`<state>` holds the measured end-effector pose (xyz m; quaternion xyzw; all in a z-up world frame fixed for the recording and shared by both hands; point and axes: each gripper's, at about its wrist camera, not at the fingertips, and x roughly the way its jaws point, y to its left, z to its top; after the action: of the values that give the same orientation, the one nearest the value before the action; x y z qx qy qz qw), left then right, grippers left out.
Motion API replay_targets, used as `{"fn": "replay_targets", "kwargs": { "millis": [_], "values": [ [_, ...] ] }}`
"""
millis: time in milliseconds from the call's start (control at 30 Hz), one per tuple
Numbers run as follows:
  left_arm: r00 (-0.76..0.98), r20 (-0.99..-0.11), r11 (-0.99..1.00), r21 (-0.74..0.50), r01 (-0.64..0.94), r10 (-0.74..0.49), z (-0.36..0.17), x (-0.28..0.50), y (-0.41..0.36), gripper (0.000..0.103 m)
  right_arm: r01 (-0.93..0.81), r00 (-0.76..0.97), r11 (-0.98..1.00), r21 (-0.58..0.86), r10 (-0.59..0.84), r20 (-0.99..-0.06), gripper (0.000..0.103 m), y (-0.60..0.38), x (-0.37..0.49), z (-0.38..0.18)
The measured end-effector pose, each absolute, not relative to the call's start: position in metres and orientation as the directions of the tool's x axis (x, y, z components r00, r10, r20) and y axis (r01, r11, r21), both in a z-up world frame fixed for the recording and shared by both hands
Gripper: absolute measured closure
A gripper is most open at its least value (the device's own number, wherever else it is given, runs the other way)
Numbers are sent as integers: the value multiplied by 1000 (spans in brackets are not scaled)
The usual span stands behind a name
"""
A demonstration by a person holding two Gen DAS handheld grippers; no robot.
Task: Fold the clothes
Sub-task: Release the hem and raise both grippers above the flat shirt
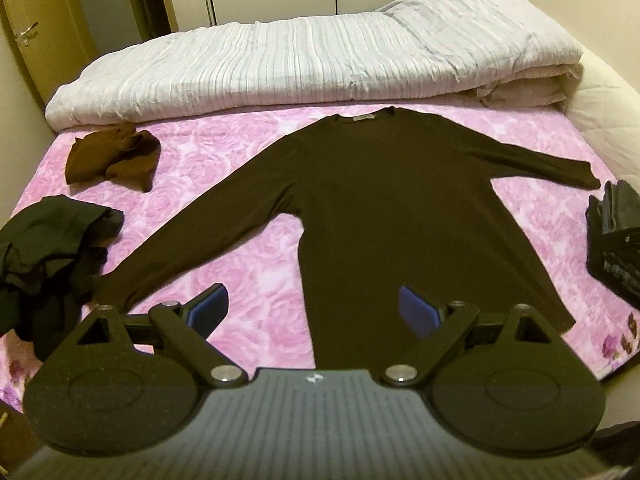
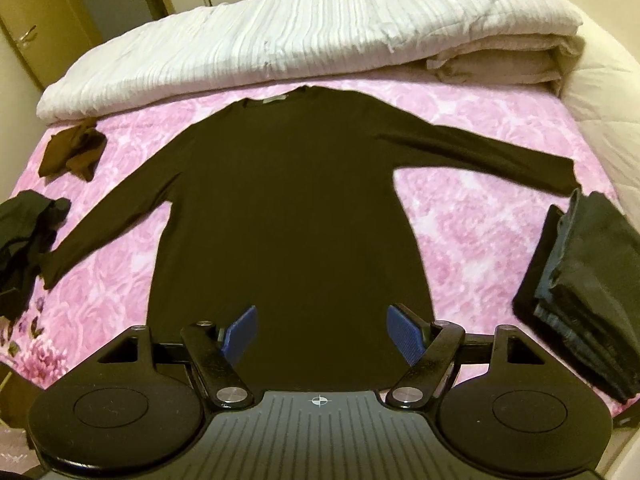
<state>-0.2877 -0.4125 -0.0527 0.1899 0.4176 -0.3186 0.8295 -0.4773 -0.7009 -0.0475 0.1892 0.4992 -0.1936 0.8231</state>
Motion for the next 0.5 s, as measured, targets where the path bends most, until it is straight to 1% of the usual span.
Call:
{"fn": "replay_targets", "kwargs": {
  "millis": [300,500],
  "values": [
    [447,-830,737,67,673,-333,-56,-286,-400,13,504,418,852,143,-95,-904,28,-691,-468,-62],
    [441,-840,735,76,673,-316,-64,-283,-399,13,526,417,839,138,-113,-902,28,-697,-468,-68]
  ]
}}
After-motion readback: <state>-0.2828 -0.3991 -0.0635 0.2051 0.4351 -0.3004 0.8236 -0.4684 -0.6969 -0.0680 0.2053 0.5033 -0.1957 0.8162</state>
